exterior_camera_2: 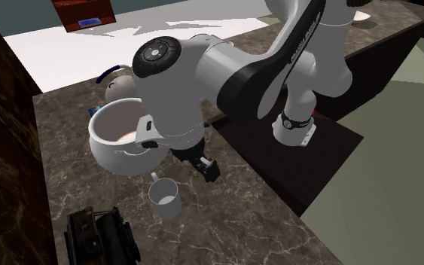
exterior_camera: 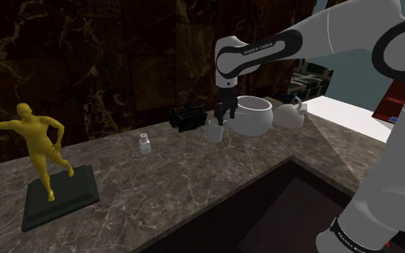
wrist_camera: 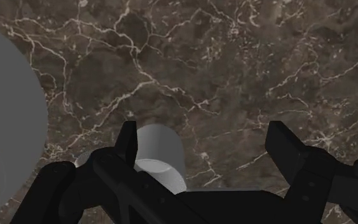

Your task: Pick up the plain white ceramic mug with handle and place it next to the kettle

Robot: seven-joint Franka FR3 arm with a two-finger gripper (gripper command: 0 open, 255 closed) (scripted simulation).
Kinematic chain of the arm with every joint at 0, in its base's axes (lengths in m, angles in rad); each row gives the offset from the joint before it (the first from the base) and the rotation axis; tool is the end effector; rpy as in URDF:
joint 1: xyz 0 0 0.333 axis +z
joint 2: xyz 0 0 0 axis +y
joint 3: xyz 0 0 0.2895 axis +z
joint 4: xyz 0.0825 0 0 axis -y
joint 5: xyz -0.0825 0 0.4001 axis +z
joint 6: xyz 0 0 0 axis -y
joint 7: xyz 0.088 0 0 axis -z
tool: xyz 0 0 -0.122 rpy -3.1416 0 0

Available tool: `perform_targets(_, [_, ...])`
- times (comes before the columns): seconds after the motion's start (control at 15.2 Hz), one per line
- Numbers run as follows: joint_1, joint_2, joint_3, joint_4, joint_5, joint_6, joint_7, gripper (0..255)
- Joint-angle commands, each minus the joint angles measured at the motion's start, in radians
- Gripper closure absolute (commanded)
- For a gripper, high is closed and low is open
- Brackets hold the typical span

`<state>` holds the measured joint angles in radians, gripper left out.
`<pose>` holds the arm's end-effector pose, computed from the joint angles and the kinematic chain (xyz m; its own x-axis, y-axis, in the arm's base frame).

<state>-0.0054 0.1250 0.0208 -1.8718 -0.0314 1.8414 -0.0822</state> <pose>0.5844 0.0058 0.3856 0.9820 0.1058 -0.1565 0.1092 -0.9939 0.0132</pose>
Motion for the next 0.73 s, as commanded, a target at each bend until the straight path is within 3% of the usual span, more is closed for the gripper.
perform_targets(0.0, [0.003, 0.091, 0.001, 0.088, -0.005, 0.000, 0.005, 0])
perform_targets(0.33, [0.009, 0.306, 0.000, 0.321, -0.017, -0.027, 0.012, 0])
perform_targets(0.66, [0.008, 0.322, -0.001, 0.288, -0.019, 0.023, 0.013, 0])
